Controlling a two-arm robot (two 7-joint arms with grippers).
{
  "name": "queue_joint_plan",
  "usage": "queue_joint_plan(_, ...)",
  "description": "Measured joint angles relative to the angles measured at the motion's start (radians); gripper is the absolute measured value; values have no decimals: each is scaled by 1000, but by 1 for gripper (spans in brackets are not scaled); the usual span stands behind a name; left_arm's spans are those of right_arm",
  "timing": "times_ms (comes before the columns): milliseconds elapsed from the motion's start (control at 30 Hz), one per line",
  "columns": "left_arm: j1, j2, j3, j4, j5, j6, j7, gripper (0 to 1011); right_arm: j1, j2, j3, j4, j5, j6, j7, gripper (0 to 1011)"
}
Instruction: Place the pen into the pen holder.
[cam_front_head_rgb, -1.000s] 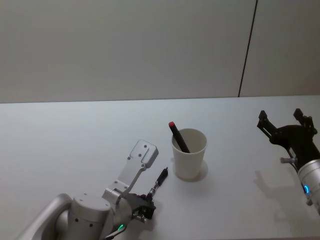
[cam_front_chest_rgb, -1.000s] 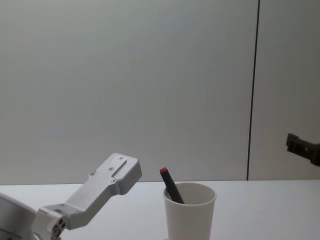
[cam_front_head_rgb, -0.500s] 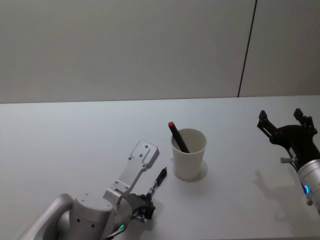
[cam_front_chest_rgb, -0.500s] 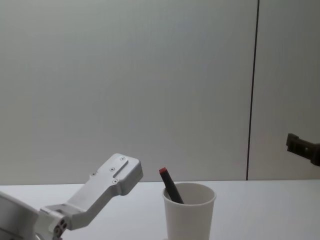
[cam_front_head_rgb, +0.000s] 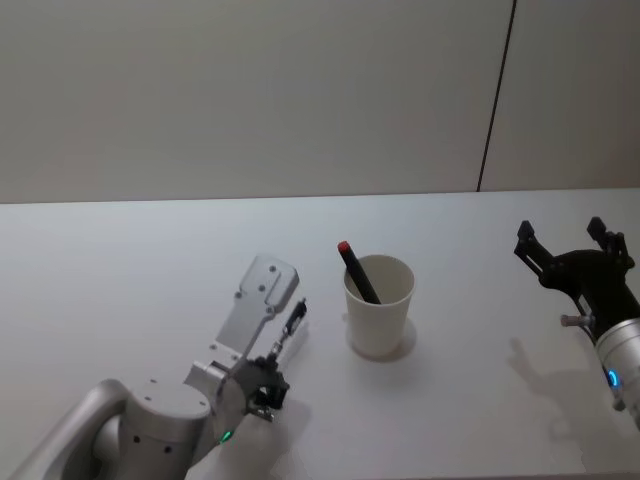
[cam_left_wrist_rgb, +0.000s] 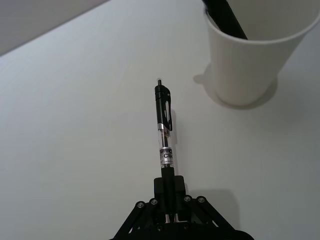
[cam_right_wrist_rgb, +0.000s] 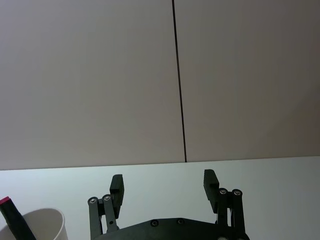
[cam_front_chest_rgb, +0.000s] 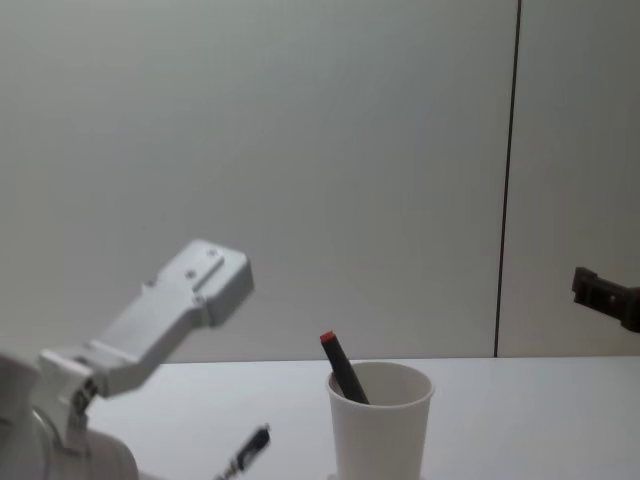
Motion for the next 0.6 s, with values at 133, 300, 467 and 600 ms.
queue_joint_plan(133, 11, 7, -10, -36, 9, -11, 35, 123, 0, 0, 0, 0, 0, 0, 0, 1001)
queue_joint_plan(300, 27, 18, -23, -83, 24, -41, 80, 123, 0, 0, 0, 0, 0, 0, 0, 1001)
queue_joint_plan(467, 42, 25, -31, -113, 42, -79, 114, 123, 0, 0, 0, 0, 0, 0, 0, 1002)
queue_joint_plan(600, 54, 31, -37, -134, 65, -128, 139, 123, 0, 0, 0, 0, 0, 0, 0, 1002)
